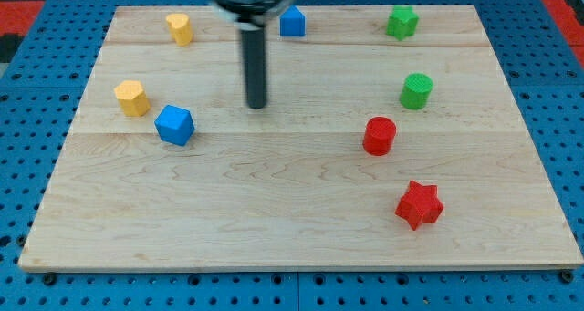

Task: Slide the cube to the bottom center

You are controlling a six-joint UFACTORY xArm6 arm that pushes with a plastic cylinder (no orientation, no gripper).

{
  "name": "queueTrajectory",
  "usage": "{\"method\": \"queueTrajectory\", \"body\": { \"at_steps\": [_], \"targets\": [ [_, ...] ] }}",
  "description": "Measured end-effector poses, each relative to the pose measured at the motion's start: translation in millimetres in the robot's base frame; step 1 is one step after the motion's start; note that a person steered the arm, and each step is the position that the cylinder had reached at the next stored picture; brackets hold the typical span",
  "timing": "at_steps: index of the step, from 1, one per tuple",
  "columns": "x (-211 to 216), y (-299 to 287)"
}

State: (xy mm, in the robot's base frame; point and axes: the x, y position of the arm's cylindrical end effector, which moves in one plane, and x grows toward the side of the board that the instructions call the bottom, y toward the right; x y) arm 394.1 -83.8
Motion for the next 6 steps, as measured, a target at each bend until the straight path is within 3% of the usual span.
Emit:
{"method": "queueTrajectory", "body": {
  "at_steps": [1,3,5,6],
  "targets": [
    [7,-51],
    [26,-87],
    [105,-55],
    [118,2]
  ]
}}
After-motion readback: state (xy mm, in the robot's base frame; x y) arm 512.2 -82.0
